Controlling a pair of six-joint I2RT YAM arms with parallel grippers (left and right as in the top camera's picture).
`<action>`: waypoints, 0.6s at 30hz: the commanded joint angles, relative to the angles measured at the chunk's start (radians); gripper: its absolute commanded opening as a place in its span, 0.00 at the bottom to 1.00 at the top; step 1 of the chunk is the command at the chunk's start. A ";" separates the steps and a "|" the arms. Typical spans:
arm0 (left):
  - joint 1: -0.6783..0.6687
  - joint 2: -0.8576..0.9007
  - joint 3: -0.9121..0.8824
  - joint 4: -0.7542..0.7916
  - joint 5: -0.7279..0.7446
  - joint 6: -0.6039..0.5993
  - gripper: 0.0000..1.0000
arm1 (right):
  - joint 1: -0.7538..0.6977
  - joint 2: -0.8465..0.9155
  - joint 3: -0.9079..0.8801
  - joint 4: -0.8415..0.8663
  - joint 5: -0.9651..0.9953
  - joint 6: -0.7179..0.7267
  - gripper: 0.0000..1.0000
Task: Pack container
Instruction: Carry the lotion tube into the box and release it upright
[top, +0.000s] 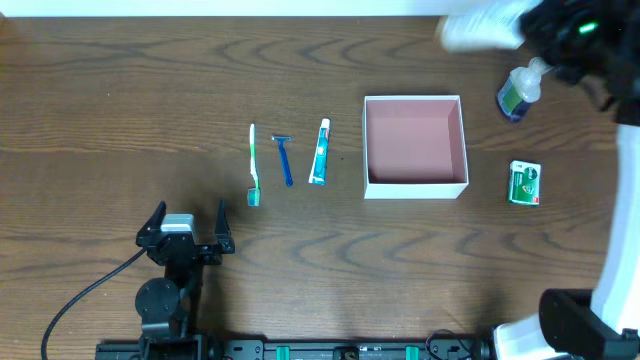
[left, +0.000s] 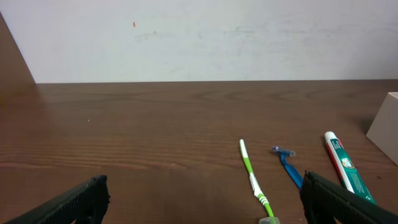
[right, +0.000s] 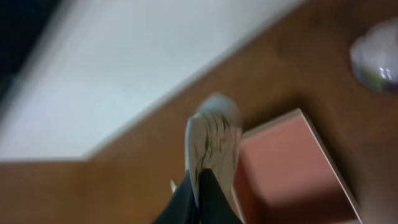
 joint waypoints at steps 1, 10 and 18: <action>0.006 -0.006 -0.019 -0.029 0.018 0.010 0.98 | 0.084 0.031 -0.001 -0.034 0.164 -0.047 0.01; 0.006 -0.006 -0.019 -0.029 0.018 0.010 0.98 | 0.251 0.153 -0.018 -0.023 0.211 -0.080 0.01; 0.006 -0.006 -0.019 -0.029 0.018 0.010 0.98 | 0.286 0.279 -0.018 -0.020 0.211 -0.080 0.01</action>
